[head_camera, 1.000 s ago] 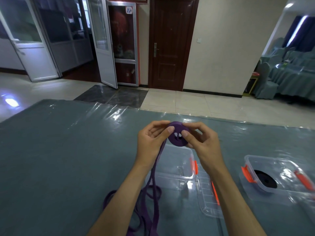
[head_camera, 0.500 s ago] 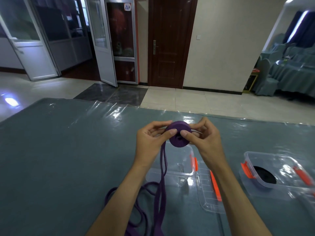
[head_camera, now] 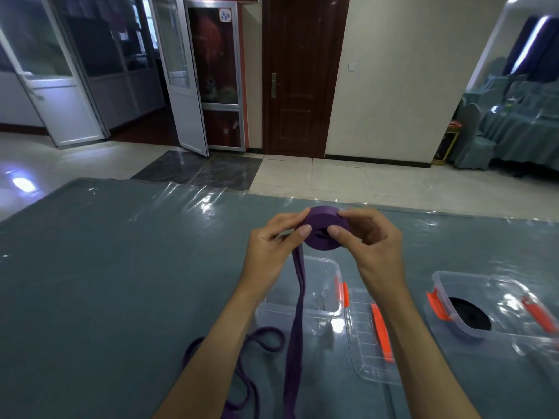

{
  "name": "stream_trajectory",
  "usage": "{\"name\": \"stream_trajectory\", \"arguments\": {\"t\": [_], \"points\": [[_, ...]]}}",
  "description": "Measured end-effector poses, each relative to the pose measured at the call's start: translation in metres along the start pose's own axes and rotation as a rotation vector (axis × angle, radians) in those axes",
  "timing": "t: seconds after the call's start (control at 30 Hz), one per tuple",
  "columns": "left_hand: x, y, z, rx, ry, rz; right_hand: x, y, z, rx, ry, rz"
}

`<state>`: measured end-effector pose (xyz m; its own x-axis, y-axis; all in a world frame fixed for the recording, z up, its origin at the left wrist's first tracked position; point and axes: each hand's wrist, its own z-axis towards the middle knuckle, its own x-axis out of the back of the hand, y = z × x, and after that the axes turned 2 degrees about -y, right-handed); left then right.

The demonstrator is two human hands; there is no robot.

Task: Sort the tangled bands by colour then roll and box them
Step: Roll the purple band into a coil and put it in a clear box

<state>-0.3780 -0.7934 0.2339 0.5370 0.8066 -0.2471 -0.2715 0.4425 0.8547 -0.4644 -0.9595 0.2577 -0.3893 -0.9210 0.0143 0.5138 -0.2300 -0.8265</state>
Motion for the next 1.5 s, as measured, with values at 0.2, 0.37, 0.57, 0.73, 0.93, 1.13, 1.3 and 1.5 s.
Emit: {"name": "stream_trajectory", "arguments": {"t": [0.2, 0.37, 0.57, 0.73, 0.93, 1.13, 1.3, 1.5], "points": [[-0.008, -0.002, 0.0, -0.078, 0.083, 0.059, 0.005, 0.007, -0.006, -0.073, -0.039, 0.02], [0.001, -0.004, -0.002, 0.076, -0.092, 0.033, 0.005, 0.007, -0.009, -0.025, 0.042, 0.052], [-0.002, -0.003, 0.004, -0.004, 0.04, 0.01, 0.007, 0.01, -0.012, -0.111, -0.015, 0.057], [0.004, -0.007, 0.0, 0.046, -0.105, 0.049, 0.005, 0.008, -0.013, -0.06, 0.028, 0.067], [-0.009, -0.015, -0.01, 0.003, 0.065, -0.055, 0.003, 0.0, -0.008, -0.084, -0.025, 0.124], [-0.004, -0.02, -0.01, -0.014, 0.079, -0.042, 0.004, 0.005, -0.01, -0.145, 0.0, 0.116], [-0.004, -0.02, -0.011, 0.019, 0.051, -0.067, 0.001, 0.012, -0.011, -0.129, 0.002, 0.111], [-0.004, -0.019, -0.004, -0.03, 0.152, -0.026, 0.006, 0.017, -0.008, -0.21, -0.089, 0.076]]}}
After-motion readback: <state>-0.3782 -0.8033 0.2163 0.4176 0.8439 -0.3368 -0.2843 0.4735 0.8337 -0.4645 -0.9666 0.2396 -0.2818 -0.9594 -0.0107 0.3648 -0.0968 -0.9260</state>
